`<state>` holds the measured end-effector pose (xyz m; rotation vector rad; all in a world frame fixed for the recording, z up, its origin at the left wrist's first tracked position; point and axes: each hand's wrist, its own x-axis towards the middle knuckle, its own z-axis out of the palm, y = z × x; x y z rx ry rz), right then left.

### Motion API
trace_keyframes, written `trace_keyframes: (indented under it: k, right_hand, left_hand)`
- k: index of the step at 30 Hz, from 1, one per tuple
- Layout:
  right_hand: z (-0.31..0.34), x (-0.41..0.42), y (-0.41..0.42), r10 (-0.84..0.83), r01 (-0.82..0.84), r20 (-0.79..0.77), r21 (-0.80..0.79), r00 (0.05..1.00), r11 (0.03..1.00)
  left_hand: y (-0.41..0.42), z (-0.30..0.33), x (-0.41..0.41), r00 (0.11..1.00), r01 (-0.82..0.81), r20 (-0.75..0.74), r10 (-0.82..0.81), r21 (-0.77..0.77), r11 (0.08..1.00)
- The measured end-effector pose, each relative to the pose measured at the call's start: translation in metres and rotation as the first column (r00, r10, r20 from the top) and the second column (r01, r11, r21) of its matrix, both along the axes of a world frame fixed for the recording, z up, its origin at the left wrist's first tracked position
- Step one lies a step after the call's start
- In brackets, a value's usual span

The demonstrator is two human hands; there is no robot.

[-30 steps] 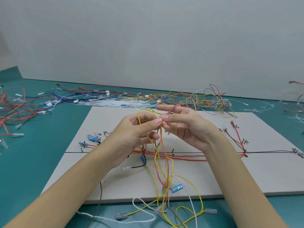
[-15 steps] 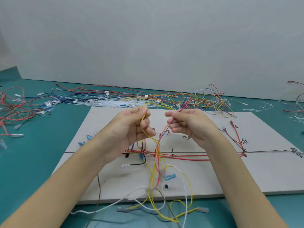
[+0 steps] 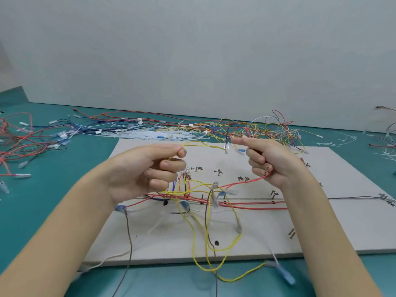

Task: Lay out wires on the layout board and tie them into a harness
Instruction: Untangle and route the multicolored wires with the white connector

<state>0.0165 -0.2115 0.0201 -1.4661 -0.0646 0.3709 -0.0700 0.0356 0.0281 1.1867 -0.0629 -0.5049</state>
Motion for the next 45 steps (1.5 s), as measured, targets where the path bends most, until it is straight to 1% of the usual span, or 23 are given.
trace_keyframes:
  k: [3, 5, 6, 8, 9, 11, 13, 15, 17, 19, 21, 24, 26, 29, 32, 34, 37, 39, 41, 43, 45]
  right_hand:
    - [0.001, 0.0, 0.0, 0.001, 0.001, -0.03, 0.097, 1.0, 0.995]
    - [0.001, -0.001, 0.002, 0.011, 0.002, -0.066, 0.197, 0.998, 0.98]
    - [0.001, -0.002, 0.005, 0.019, 0.001, -0.081, 0.248, 0.996, 0.969]
    - [-0.001, -0.004, 0.012, 0.037, 0.005, -0.113, 0.348, 0.993, 0.938]
    - [-0.001, -0.005, 0.016, 0.046, 0.011, -0.135, 0.396, 0.99, 0.918]
    - [-0.002, -0.007, 0.024, 0.063, 0.039, -0.185, 0.499, 0.981, 0.866]
    - [-0.003, -0.009, 0.03, 0.042, 0.107, -0.229, 0.601, 0.972, 0.792]
    - [-0.004, -0.01, 0.033, -0.029, 0.213, -0.272, 0.675, 0.962, 0.706]
    - [-0.005, -0.01, 0.034, -0.117, 0.299, -0.295, 0.705, 0.948, 0.643]
    - [-0.005, -0.01, 0.035, -0.184, 0.338, -0.287, 0.711, 0.94, 0.616]
    - [-0.004, -0.01, 0.035, -0.233, 0.348, -0.258, 0.707, 0.938, 0.615]
    - [-0.003, -0.012, 0.036, -0.275, 0.346, -0.217, 0.696, 0.937, 0.63]
    - [-0.004, -0.012, 0.037, -0.297, 0.363, -0.218, 0.677, 0.93, 0.64]
    - [-0.006, -0.012, 0.037, -0.336, 0.412, -0.247, 0.654, 0.909, 0.634]
    - [-0.007, -0.011, 0.037, -0.353, 0.434, -0.26, 0.645, 0.899, 0.629]
    - [-0.008, -0.012, 0.038, -0.33, 0.404, -0.238, 0.634, 0.913, 0.66]
    - [-0.007, -0.014, 0.039, -0.228, 0.282, -0.167, 0.623, 0.959, 0.729]
    - [-0.004, -0.017, 0.038, -0.095, 0.141, -0.107, 0.627, 0.99, 0.766]
    - [-0.001, -0.02, 0.037, 0.072, -0.049, -0.014, 0.598, 0.997, 0.8]
    - [0.002, -0.024, 0.037, 0.209, -0.229, 0.097, 0.495, 0.973, 0.838]
    - [0.005, -0.03, 0.039, 0.308, -0.351, 0.172, 0.375, 0.936, 0.858]
  left_hand:
    - [-0.006, -0.001, 0.0, 1.0, 0.025, 0.004, -0.024, -0.171, 0.985]
    - [-0.009, -0.005, 0.0, 0.995, 0.089, 0.07, -0.074, -0.245, 0.965]
    - [-0.011, -0.007, 0.0, 0.988, 0.13, 0.115, -0.106, -0.221, 0.966]
    - [-0.019, -0.012, -0.002, 0.967, 0.186, 0.19, -0.169, -0.076, 0.98]
    - [-0.024, -0.015, -0.003, 0.96, 0.194, 0.208, -0.188, -0.007, 0.981]
    - [-0.036, -0.02, -0.005, 0.954, 0.199, 0.214, -0.21, 0.076, 0.977]
    - [-0.045, -0.025, -0.007, 0.951, 0.195, 0.213, -0.224, 0.149, 0.969]
    - [-0.052, -0.03, -0.01, 0.943, 0.181, 0.231, -0.238, 0.244, 0.953]
    - [-0.057, -0.032, -0.013, 0.927, 0.207, 0.238, -0.29, 0.319, 0.925]
    - [-0.06, -0.033, -0.015, 0.913, 0.258, 0.218, -0.346, 0.349, 0.901]
    - [-0.063, -0.033, -0.017, 0.905, 0.279, 0.206, -0.371, 0.368, 0.887]
    - [-0.069, -0.034, -0.018, 0.903, 0.268, 0.209, -0.377, 0.413, 0.871]
    - [-0.072, -0.035, -0.019, 0.891, 0.284, 0.212, -0.402, 0.431, 0.856]
    - [-0.074, -0.037, -0.022, 0.847, 0.354, 0.228, -0.48, 0.432, 0.83]
    - [-0.078, -0.041, -0.023, 0.853, 0.333, 0.256, -0.455, 0.404, 0.852]
    - [-0.079, -0.042, -0.024, 0.871, 0.294, 0.27, -0.411, 0.385, 0.875]
    - [-0.072, -0.037, -0.021, 0.884, 0.291, 0.284, -0.371, 0.285, 0.913]
    - [-0.064, -0.032, -0.018, 0.896, 0.28, 0.303, -0.326, 0.185, 0.942]
    - [-0.056, -0.027, -0.015, 0.907, 0.274, 0.313, -0.283, 0.073, 0.959]
    - [-0.05, -0.023, -0.013, 0.915, 0.268, 0.322, -0.242, -0.038, 0.963]
    - [-0.045, -0.019, -0.012, 0.93, 0.237, 0.315, -0.188, -0.122, 0.964]
